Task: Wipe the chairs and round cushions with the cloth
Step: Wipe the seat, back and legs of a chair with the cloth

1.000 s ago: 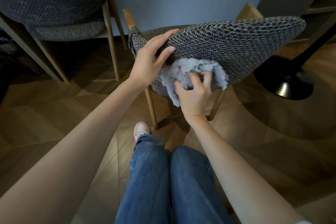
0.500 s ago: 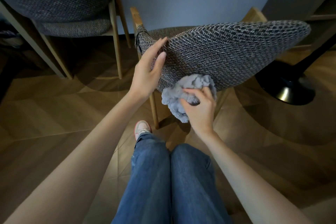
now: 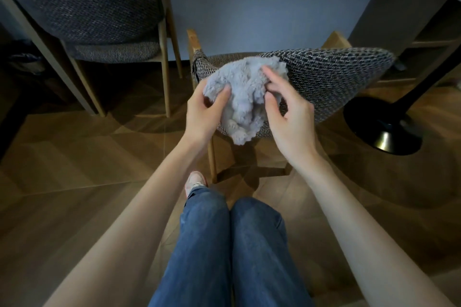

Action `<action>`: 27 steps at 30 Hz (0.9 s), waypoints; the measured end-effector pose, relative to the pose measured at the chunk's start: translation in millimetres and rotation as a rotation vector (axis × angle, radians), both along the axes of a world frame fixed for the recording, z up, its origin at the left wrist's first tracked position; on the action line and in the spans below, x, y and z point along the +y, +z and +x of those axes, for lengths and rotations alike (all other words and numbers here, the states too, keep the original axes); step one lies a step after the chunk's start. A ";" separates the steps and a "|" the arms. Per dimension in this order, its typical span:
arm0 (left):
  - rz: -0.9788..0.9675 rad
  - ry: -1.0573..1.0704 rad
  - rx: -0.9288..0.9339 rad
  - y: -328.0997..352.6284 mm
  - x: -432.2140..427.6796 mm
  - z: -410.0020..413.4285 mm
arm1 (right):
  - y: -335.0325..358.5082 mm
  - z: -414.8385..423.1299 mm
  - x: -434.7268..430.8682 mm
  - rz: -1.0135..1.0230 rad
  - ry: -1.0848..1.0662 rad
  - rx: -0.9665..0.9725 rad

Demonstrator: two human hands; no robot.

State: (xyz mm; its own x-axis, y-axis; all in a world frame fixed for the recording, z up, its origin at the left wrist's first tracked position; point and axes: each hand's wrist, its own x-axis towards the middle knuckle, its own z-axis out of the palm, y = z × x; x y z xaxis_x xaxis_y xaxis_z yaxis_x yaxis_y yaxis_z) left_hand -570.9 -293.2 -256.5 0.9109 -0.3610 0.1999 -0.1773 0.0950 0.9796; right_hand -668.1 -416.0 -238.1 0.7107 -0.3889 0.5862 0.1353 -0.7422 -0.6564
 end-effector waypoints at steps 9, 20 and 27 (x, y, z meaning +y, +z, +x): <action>0.039 0.566 -0.249 -9.3 -42.9 11.5 | -17.4 35.8 -13.1 -0.198 -0.261 -0.062; 0.120 0.244 -0.598 -50.8 -39.7 16.0 | -47.4 44.3 -25.1 -0.408 -0.298 -0.190; 0.218 0.211 -0.366 -105.3 -47.4 19.0 | -109.0 49.2 -30.7 -0.278 -0.295 -0.038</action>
State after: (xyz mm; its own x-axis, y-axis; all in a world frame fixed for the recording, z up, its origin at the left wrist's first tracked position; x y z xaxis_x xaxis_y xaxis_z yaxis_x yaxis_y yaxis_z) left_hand -551.9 -340.5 -361.8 0.8527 -0.2448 0.4616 -0.5079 -0.1815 0.8421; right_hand -619.0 -446.7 -347.1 0.5682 -0.3960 0.7213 -0.0904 -0.9013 -0.4236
